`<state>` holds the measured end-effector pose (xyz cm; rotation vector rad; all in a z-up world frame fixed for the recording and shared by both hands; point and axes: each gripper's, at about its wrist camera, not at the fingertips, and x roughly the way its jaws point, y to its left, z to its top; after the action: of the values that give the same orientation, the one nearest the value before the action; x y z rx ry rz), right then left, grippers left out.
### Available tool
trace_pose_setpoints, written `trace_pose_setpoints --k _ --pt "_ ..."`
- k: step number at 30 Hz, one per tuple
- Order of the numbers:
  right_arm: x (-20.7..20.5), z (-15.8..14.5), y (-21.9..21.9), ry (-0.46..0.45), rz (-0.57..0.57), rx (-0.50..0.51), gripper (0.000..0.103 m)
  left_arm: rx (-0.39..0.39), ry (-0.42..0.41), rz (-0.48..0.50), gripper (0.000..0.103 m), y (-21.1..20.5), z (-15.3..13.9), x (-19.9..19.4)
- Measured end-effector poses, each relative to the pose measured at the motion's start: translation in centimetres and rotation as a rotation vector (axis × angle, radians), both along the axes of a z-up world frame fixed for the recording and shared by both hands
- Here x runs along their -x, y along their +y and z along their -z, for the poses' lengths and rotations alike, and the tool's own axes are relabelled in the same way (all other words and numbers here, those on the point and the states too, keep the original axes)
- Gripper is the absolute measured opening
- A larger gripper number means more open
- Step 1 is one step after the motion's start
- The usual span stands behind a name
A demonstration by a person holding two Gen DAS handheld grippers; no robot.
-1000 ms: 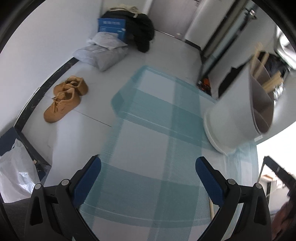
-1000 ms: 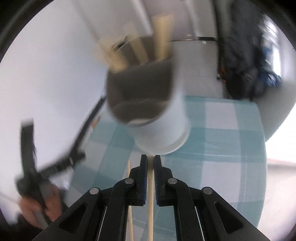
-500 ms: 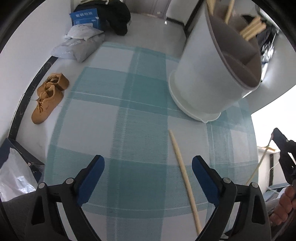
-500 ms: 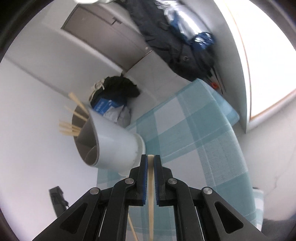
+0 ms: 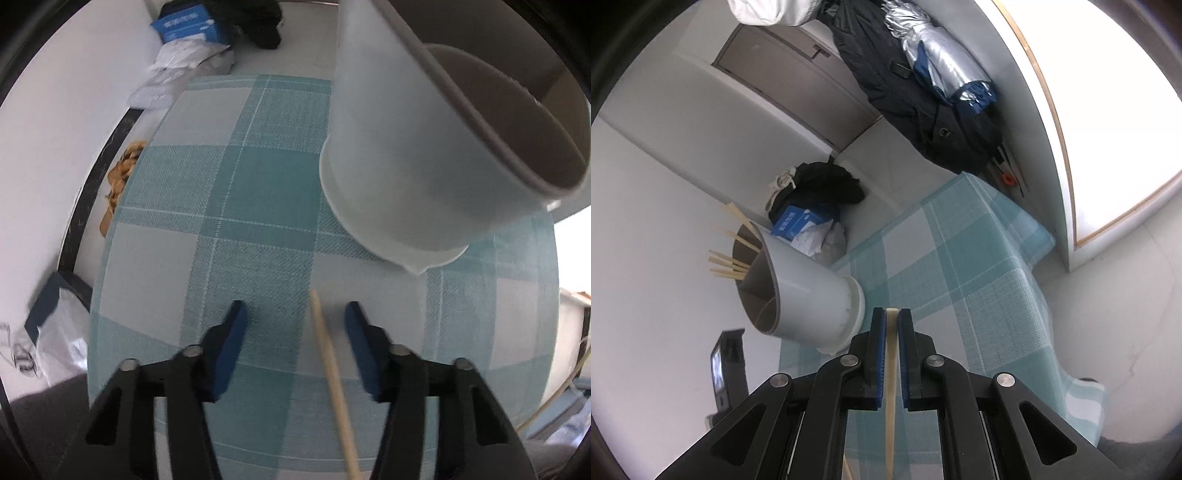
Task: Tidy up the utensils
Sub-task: 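Lower the left tool and grasp the last chopstick while the right tool lifts its chopstick, then lift both held chopsticks and carry them above the utensil holder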
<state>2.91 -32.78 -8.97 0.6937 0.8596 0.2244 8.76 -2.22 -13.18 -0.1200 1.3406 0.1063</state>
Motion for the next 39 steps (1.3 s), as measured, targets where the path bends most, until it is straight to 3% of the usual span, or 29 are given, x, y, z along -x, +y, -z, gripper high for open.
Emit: trace_pose_setpoints --k 2,4,10,13,16,22,29,39 --pt "0.1 -0.1 0.3 -0.008 -0.014 0.002 0.006 0.005 0.000 -0.014 0.009 -0.3 -0.1 -0.1" --pt "0.2 -0.2 0.3 -0.013 -0.023 -0.001 0.006 0.007 -0.001 -0.026 0.002 -0.8 -0.1 -0.3" --pt "0.7 -0.8 0.1 -0.040 -0.023 -0.019 0.006 0.044 -0.027 -0.059 0.000 -1.2 -0.2 -0.2" --pt "0.9 -1.1 0.6 -0.056 -0.032 -0.007 0.006 0.018 -0.081 -0.098 0.000 -0.6 -1.4 0.4" --pt "1.2 -1.6 1.3 -0.085 -0.051 0.015 0.006 0.067 -0.132 -0.106 0.000 0.3 -2.9 1.5" --pt "2.0 -2.9 3.2 -0.152 -0.094 0.069 0.006 0.128 -0.235 -0.060 0.000 0.9 -6.9 3.7" --pt "2.6 -3.4 4.1 -0.176 -0.100 0.086 0.006 0.230 -0.294 -0.044 0.000 1.0 -8.2 3.8" --pt "3.7 -5.5 5.9 -0.269 -0.155 0.138 0.006 0.209 -0.431 0.119 0.000 -1.5 -12.6 6.1"
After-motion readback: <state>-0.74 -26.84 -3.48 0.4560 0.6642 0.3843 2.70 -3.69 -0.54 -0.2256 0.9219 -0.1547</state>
